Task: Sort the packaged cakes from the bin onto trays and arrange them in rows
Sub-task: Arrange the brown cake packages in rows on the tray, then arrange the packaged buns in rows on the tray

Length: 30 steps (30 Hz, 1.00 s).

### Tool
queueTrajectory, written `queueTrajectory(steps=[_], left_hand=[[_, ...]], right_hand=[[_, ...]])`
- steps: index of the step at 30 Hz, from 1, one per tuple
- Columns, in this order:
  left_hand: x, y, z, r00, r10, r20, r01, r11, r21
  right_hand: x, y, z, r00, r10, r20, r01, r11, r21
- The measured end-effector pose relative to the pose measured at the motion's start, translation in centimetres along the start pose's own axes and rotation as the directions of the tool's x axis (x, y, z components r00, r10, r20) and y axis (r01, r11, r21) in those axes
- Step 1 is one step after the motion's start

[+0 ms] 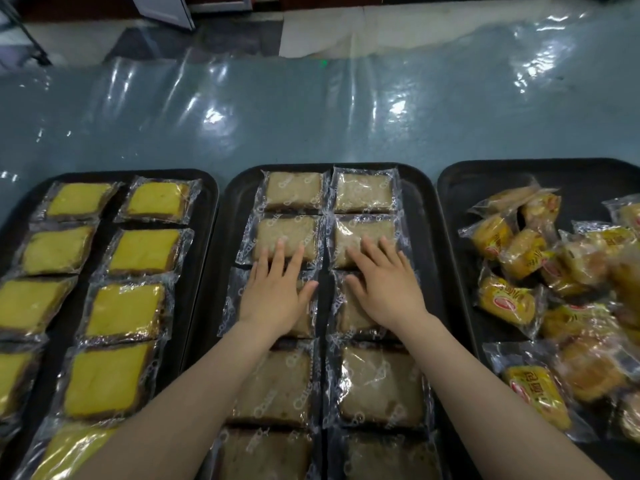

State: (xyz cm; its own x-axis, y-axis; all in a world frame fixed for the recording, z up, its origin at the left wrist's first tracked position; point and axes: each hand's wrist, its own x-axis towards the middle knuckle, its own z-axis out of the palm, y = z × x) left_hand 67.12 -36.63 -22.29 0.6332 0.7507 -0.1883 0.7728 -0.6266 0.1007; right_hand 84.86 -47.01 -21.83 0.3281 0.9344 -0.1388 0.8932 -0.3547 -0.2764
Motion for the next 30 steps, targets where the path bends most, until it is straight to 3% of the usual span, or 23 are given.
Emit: queueTrajectory(steps=[6,14,17,24,30], left_hand=[[-2.1,0.7,-1.0,0.999,0.000,-0.043,-0.001,0.999,-0.036],[-7.1,3.2,-8.2,0.949,0.150,-0.278,-0.193,0.972,-0.134],[-9.5,3.9,-11.6,0.919,0.192,-0.345,-0.276,0.938,-0.212],[-12.8,6.1,-21.2,0.855,0.253,-0.452,-0.464,0.763,-0.450],[-13.9,9.0,-25.1,0.868,0.198,-0.456,-0.492,0.473,-0.731]], right_hand=[[-1.6,-0.4,-0.5,0.999,-0.018,-0.044,0.021,0.998,0.065],[-7.4,-3.6,-4.8,0.980,0.015,-0.201,0.018,0.987,0.163],[-10.2,-4.9,-8.2,0.949,0.057,-0.310,0.033,0.960,0.278],[-16.3,-5.5,-20.4,0.831,0.218,-0.512,0.019,0.908,0.418],[-22.1,-2.8,-24.1,0.728,0.410,-0.549,0.036,0.777,0.628]])
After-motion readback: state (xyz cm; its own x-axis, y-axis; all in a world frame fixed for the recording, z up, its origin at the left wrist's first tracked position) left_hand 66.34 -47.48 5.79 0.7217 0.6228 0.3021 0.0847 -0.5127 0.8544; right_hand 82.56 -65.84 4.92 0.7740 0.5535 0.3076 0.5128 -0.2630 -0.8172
